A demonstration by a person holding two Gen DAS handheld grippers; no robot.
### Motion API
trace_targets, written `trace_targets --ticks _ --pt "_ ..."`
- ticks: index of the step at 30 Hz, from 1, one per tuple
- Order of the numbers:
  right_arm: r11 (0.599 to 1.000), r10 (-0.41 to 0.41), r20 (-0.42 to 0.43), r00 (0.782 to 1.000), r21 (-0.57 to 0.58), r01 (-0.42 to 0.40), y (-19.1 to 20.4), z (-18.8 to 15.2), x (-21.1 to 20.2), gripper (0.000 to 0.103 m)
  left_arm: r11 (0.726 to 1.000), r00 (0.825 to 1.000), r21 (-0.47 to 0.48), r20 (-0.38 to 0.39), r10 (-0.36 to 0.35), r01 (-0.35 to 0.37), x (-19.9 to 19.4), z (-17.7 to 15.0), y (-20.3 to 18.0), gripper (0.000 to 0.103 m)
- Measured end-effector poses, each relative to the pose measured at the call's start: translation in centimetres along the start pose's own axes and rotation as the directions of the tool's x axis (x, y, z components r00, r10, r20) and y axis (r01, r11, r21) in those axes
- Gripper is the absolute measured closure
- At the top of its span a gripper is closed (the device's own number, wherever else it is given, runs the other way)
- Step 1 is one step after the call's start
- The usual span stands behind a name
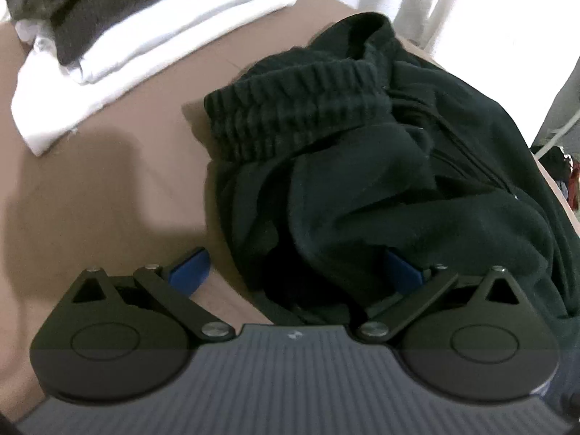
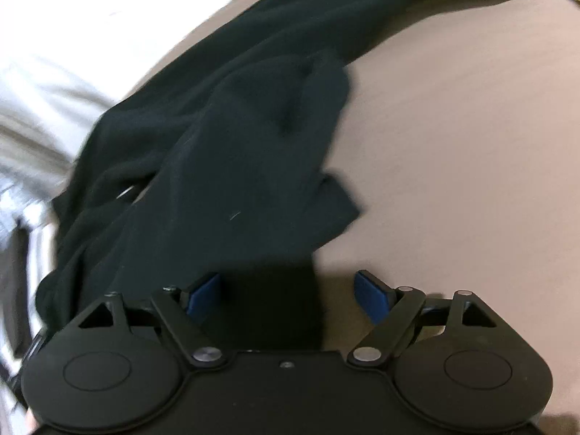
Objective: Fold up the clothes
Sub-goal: 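Grasp a pant leg cuff with the right gripper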
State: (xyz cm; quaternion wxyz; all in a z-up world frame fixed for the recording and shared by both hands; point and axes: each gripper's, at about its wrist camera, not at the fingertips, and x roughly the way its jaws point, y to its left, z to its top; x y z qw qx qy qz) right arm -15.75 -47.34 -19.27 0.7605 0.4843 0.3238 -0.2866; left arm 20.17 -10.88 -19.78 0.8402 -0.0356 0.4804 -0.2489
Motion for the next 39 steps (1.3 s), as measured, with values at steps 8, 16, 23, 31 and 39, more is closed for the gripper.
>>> trace_targets --ticks 8,16,23,31,39 --pt "0.970 0.064 0.185 0.981 -0.244 -0.017 3.8 1.3 -0.4 0.090 0.947 0.942 0.241 0.309 0.134 -0.214 -5.0 -0.2 -5.7 0.079" --pt "0.706 0.099 0.575 0.812 -0.616 0.349 13.5 -4.2 -12.3 0.090 0.996 0.938 0.051 0.341 0.054 -0.076 -15.5 -1.4 -0.6 0.080" --pt "0.855 -0.122 0.220 0.968 -0.472 0.215 8.7 -0.8 -3.1 0.082 0.960 0.962 0.082 -0.038 0.271 -0.268 -6.7 -2.2 2.2 0.057" --pt "0.989 0.128 0.198 0.972 -0.101 -0.110 1.4 2.3 -5.9 0.070 0.913 0.917 0.188 0.249 0.312 -0.362 -11.9 -2.1 -1.7 0.051" --pt "0.938 0.332 0.297 0.895 -0.008 -0.346 -1.1 2.7 -9.7 0.057 0.929 0.956 0.367 0.288 -0.063 -0.050 -13.8 -4.1 -6.8 0.038"
